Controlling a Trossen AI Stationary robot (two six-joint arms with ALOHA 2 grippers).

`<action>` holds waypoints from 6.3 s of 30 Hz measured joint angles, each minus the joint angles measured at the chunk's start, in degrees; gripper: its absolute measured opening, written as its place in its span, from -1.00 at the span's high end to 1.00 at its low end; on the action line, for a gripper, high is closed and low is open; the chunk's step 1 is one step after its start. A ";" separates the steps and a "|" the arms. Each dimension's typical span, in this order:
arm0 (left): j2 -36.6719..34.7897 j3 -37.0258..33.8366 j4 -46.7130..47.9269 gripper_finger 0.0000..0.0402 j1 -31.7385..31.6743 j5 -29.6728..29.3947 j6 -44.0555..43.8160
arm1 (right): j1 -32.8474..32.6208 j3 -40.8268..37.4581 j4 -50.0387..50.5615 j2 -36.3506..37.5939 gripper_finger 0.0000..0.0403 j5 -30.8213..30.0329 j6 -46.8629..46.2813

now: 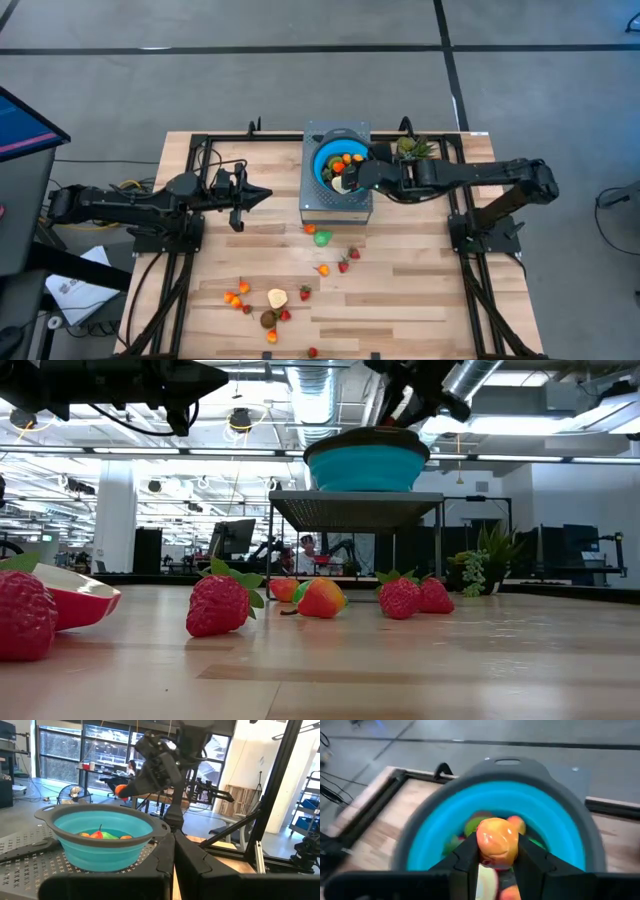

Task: Pick & Place Fruit
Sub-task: Put the peach into the strainer bowl, then put the strawberry into the strainer bowl

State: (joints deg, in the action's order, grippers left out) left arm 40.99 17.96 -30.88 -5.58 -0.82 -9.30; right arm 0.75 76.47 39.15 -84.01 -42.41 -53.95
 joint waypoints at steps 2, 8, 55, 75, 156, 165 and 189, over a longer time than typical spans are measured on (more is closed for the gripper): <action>0.00 0.01 0.01 0.99 0.00 -0.31 0.00 | 1.14 0.24 -0.88 -1.11 0.56 1.26 1.61; 0.00 0.01 -0.01 0.99 0.00 -2.06 0.00 | 3.23 0.04 0.48 -2.50 0.56 4.74 6.29; 0.00 0.01 0.01 0.99 0.00 -2.16 0.00 | -19.83 0.06 -1.77 1.69 0.72 5.15 -1.54; 0.00 0.01 0.01 0.99 0.00 -2.16 -0.02 | -34.93 0.06 -1.53 1.09 0.72 4.89 -21.81; 0.02 0.01 0.01 0.99 0.00 -2.14 0.00 | -20.60 0.05 8.69 -21.15 -0.41 26.05 -14.96; 0.02 0.01 0.03 0.99 0.00 -2.14 0.00 | -20.06 0.20 7.97 -24.16 -0.40 25.96 -16.15; 4.39 0.01 -0.14 0.99 0.00 -2.15 -0.02 | -19.86 0.04 8.42 -27.05 -0.40 24.28 -14.41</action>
State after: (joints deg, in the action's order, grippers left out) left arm 45.39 17.98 -31.03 -5.58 -2.97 -9.32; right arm -19.11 76.51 47.56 -111.07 -18.13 -68.36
